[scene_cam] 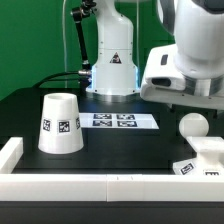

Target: Assemble lamp

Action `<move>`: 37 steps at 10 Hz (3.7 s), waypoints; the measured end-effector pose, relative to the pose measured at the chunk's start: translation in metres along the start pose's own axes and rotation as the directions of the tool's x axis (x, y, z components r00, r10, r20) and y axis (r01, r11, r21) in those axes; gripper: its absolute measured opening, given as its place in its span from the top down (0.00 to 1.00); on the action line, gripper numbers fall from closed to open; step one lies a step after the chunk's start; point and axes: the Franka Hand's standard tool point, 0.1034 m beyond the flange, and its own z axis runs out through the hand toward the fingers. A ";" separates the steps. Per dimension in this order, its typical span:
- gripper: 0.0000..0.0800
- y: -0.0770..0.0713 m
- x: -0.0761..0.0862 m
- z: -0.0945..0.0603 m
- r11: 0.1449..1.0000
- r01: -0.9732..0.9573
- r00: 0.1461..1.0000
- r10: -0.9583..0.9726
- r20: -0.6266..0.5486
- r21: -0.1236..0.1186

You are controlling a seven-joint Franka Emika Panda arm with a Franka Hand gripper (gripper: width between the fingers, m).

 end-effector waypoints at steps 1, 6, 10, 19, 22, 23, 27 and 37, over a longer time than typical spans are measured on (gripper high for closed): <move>0.13 -0.003 -0.004 0.003 0.999 -0.008 0.999 0.007 0.045 0.039; 0.13 0.000 -0.002 0.006 0.999 -0.010 0.997 0.006 0.080 0.042; 0.13 -0.001 0.000 0.029 0.999 -0.013 0.999 0.011 0.042 0.040; 0.28 -0.002 -0.002 0.058 1.000 -0.016 0.999 0.015 0.043 0.018; 0.28 0.005 0.001 0.054 1.000 0.005 0.999 -0.006 0.041 0.027; 0.28 0.006 0.003 0.050 0.999 0.013 0.999 -0.014 0.036 0.029; 0.28 0.010 0.006 -0.012 0.997 0.041 0.999 -0.042 0.014 0.065; 0.28 0.006 -0.005 -0.110 0.988 0.150 0.842 -0.113 -0.528 0.027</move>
Offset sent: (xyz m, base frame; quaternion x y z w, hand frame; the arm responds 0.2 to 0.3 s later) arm 0.0000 0.0000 0.0000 0.0000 0.0000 0.0000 1.0000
